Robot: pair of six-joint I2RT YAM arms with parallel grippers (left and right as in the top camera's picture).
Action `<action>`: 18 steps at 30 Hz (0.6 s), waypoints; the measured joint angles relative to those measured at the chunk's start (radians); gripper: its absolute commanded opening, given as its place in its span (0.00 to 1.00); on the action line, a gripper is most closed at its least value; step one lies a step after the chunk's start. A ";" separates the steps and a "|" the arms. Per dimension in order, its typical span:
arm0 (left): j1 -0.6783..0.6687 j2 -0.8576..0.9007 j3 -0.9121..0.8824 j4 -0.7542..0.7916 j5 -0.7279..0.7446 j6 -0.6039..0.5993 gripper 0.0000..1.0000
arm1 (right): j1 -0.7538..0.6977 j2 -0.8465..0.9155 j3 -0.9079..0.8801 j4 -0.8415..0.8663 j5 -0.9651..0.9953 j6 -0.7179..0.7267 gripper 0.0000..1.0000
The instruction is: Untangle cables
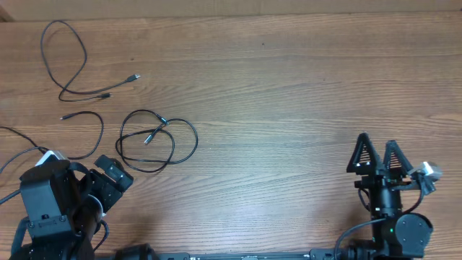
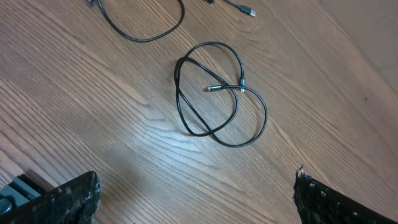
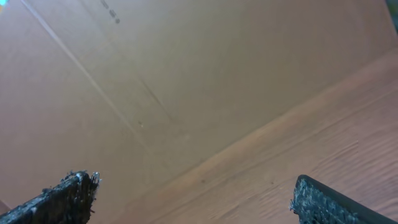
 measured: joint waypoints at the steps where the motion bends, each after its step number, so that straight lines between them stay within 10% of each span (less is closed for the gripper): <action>1: 0.000 0.000 0.000 0.000 0.000 0.000 1.00 | 0.000 -0.001 -0.017 0.005 0.000 -0.002 1.00; 18: 0.000 0.000 0.000 0.000 0.000 0.000 1.00 | -0.019 -0.001 -0.155 0.018 0.010 -0.219 1.00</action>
